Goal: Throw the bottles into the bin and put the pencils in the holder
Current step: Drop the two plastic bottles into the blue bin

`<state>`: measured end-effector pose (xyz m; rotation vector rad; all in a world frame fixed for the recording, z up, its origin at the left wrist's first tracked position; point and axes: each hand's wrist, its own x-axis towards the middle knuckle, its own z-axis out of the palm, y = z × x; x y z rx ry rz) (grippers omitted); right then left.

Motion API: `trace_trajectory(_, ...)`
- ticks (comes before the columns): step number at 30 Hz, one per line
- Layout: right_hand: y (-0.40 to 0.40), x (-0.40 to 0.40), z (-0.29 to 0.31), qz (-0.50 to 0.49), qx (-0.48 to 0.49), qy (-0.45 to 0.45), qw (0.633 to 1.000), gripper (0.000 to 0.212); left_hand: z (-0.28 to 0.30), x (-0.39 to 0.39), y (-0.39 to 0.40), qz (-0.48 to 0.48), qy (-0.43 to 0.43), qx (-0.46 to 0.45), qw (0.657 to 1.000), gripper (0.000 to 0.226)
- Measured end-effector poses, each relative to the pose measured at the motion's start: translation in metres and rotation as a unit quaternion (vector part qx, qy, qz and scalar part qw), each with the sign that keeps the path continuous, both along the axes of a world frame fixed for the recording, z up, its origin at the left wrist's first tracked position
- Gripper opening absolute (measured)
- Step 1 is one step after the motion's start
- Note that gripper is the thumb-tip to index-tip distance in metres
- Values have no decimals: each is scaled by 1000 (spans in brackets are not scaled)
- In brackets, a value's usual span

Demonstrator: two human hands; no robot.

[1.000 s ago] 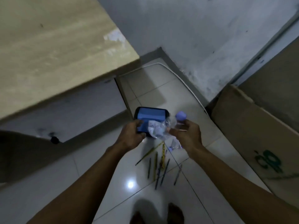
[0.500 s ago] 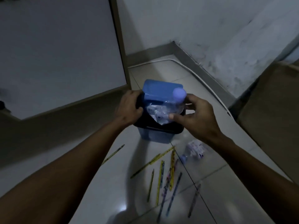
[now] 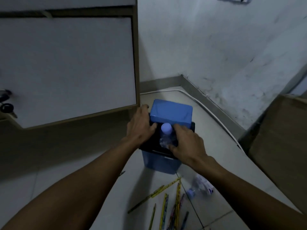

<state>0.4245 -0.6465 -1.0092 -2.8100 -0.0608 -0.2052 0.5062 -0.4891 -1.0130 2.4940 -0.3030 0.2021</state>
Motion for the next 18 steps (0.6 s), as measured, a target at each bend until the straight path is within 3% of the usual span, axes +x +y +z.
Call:
trace_trajectory(9,13,24,-12,-27,51,130,990,22,-4,7,-2,19,39,-93,995,38)
trace_trajectory(14,12,38,-21,-61,118,197,971,20,-6,13,-5,15,47,-96,994,57)
trace_trajectory(18,14,39,-26,-53,142,216,965,7,-11,10,-7,26,45,-132,990,54)
